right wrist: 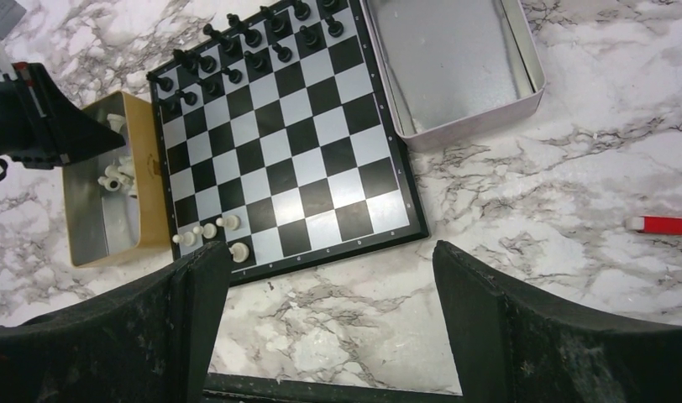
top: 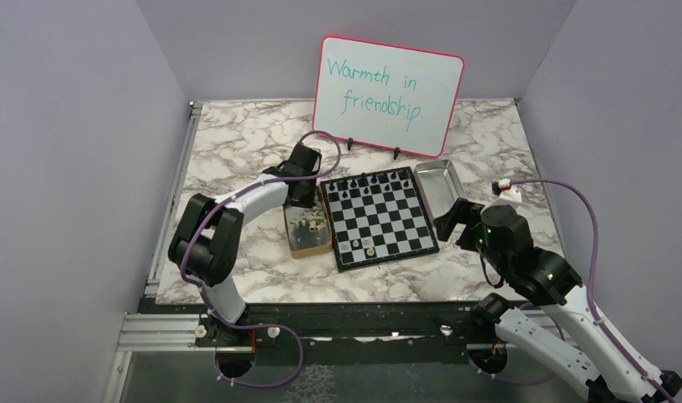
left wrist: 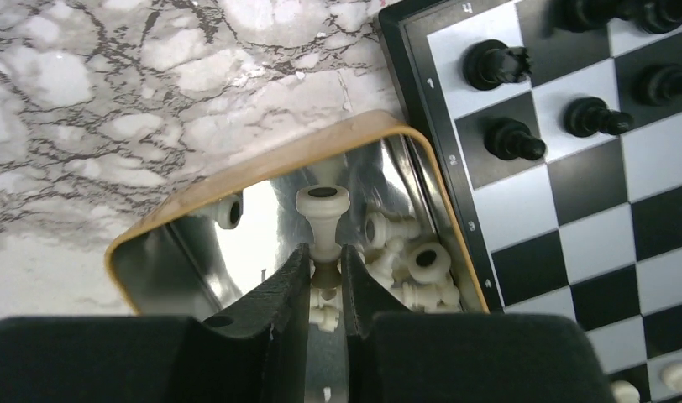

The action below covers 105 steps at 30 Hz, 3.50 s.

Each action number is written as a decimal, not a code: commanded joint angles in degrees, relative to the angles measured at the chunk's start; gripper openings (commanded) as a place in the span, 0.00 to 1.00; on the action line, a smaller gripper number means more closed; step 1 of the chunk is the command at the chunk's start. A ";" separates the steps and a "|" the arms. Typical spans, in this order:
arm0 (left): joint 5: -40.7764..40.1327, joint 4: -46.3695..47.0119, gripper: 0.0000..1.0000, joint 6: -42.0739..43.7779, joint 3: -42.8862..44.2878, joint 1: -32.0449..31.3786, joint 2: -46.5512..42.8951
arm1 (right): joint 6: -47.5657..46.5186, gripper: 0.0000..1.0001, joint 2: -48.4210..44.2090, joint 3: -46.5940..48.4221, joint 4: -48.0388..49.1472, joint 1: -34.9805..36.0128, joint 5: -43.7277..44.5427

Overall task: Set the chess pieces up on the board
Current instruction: Pick up the chess piece from the storage box, then place the chess piece on the chessboard.

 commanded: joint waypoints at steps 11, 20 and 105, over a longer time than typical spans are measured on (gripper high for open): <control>15.03 -15.92 0.13 6.76 5.00 0.36 -18.02 | -13.15 0.86 11.69 0.48 15.88 0.49 0.47; 37.62 -16.37 0.14 11.57 3.85 0.12 -22.81 | -7.56 0.77 24.35 5.34 31.64 0.43 -25.95; 41.31 -8.78 0.18 3.12 8.41 -7.44 -16.29 | 9.33 0.13 34.68 -3.90 39.22 1.66 -39.33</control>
